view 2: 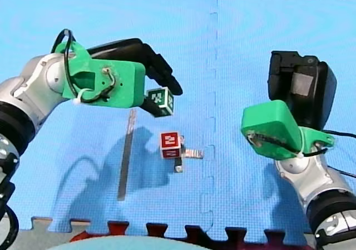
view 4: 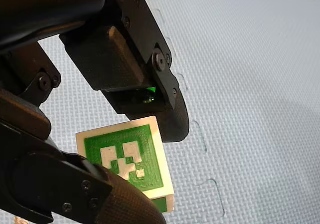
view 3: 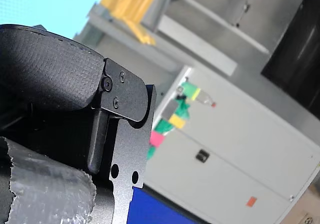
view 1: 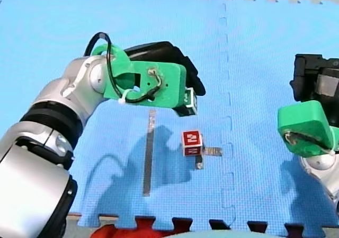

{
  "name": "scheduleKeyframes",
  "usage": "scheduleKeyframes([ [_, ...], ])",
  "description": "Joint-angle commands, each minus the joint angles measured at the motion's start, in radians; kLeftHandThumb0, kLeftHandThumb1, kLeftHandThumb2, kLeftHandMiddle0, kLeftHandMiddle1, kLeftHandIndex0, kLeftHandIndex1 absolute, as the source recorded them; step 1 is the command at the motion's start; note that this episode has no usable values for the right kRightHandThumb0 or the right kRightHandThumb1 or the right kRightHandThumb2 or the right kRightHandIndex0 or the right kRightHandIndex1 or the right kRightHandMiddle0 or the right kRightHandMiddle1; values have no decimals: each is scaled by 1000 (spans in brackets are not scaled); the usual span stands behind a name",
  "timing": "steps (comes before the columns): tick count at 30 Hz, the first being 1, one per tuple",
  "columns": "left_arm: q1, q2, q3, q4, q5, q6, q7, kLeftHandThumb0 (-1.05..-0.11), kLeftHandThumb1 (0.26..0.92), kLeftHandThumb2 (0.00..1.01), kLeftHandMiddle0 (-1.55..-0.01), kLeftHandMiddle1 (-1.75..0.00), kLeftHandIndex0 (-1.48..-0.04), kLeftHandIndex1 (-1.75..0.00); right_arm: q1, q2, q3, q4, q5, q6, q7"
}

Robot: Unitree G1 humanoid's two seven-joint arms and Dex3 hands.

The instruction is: Stack cube left

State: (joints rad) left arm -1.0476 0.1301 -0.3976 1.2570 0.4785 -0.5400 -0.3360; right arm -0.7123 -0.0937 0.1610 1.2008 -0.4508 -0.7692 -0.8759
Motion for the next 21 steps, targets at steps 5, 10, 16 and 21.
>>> scheduleKeyframes([
  [5, -3, -15, 5, 8, -11, 15, -42, -506, 787, 3, -1000, -1746, -1301, 0, -6, -4, -2, -7, 1, 2, -8],
  [10, 0, -24, 5, 14, -10, 21, -47, -504, 789, 3, -1006, -1746, -1301, 0, -7, -6, -1, -12, -3, 4, -14],
  [16, 5, -35, -2, 17, -5, 35, -50, -502, 792, 4, -1013, -1746, -1299, 0, -5, -6, 2, -21, -9, 4, -21],
  [21, 9, -38, -7, 18, 1, 34, -45, -500, 795, 4, -1016, -1746, -1296, 0, -3, -6, 3, -27, -11, 5, -25],
])
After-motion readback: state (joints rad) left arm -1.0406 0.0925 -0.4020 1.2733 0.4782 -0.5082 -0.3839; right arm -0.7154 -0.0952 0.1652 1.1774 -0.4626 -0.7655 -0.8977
